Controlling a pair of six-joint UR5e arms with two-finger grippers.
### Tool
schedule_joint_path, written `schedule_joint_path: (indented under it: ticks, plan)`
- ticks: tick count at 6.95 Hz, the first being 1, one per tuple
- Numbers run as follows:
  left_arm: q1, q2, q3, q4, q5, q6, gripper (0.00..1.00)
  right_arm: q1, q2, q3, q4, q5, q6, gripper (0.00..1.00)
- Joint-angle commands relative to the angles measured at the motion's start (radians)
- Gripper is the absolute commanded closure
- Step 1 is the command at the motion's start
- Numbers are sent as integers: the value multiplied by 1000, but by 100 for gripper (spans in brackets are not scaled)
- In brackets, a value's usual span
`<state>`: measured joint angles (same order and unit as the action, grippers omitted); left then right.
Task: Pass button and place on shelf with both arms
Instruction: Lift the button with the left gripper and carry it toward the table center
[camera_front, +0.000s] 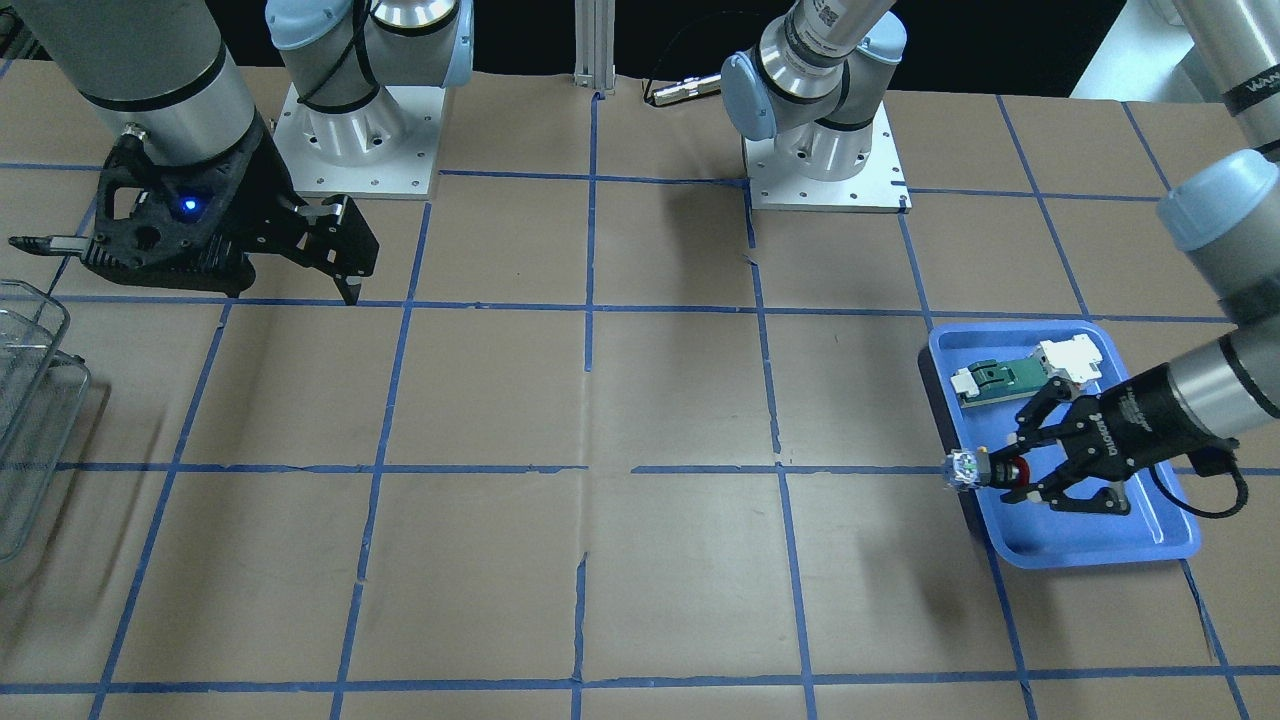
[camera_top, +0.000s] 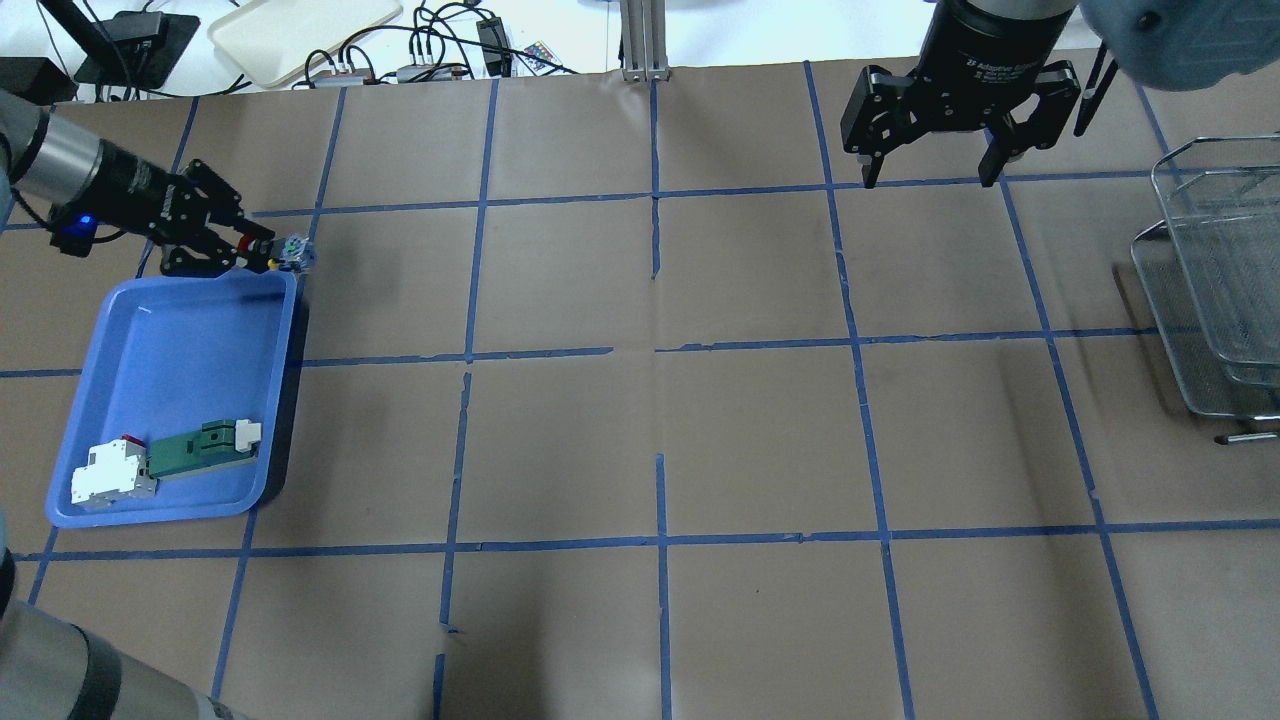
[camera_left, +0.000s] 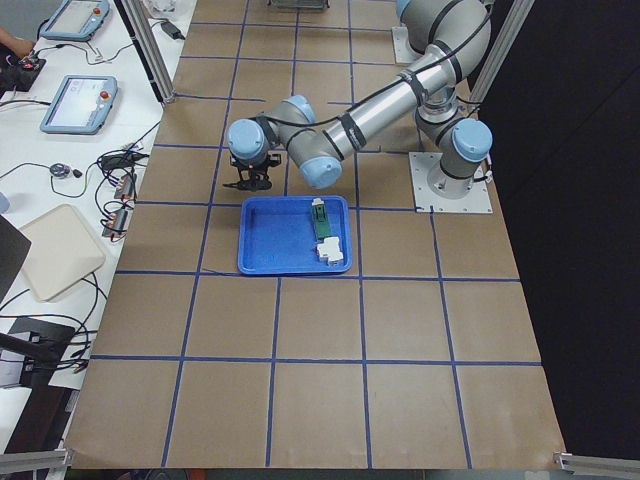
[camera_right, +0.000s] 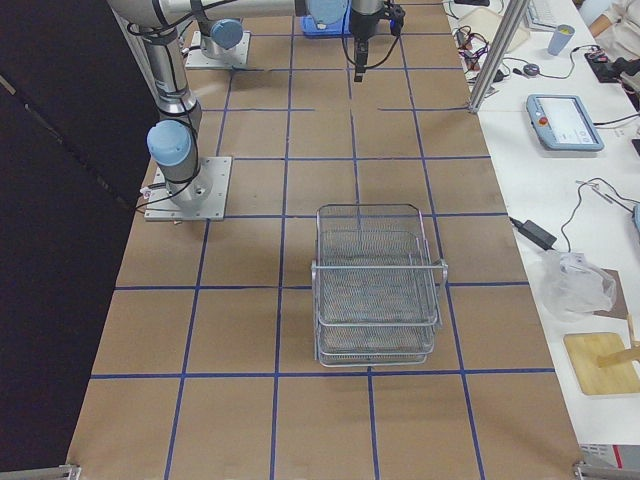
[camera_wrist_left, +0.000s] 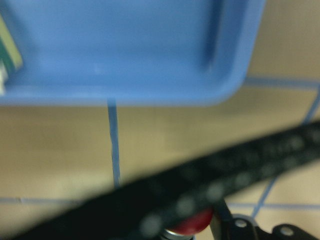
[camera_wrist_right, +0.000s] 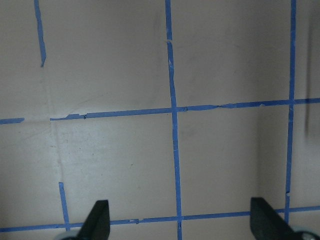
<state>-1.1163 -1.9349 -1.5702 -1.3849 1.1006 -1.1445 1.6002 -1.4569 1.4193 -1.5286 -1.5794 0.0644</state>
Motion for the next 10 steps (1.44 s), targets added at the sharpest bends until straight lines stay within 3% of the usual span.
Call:
schedule_joint_path:
  ticks: [1,2,4,5,6,8,10]
  plan:
    - [-196,62,2,13,-31,-186,100,0,-7,-2,-5,22,-169,0]
    - [-299,77,7,17,-31,-301,100,-3,-7,-16,-5,104,-321,0]
    - [-467,88,-2,155,-33,-534,100,-11,-26,-13,-8,143,-658,0]
    - [-523,88,-4,214,-34,-600,100,-19,-26,-5,-8,235,-801,0]
    - [-546,93,-4,217,-38,-633,100,-14,-34,1,-5,242,-954,0]
    - [-597,111,10,218,-91,-740,100,-16,-31,4,4,251,-1432,0]
    - [-654,129,12,218,-93,-797,100,-13,-23,6,5,256,-1650,0]
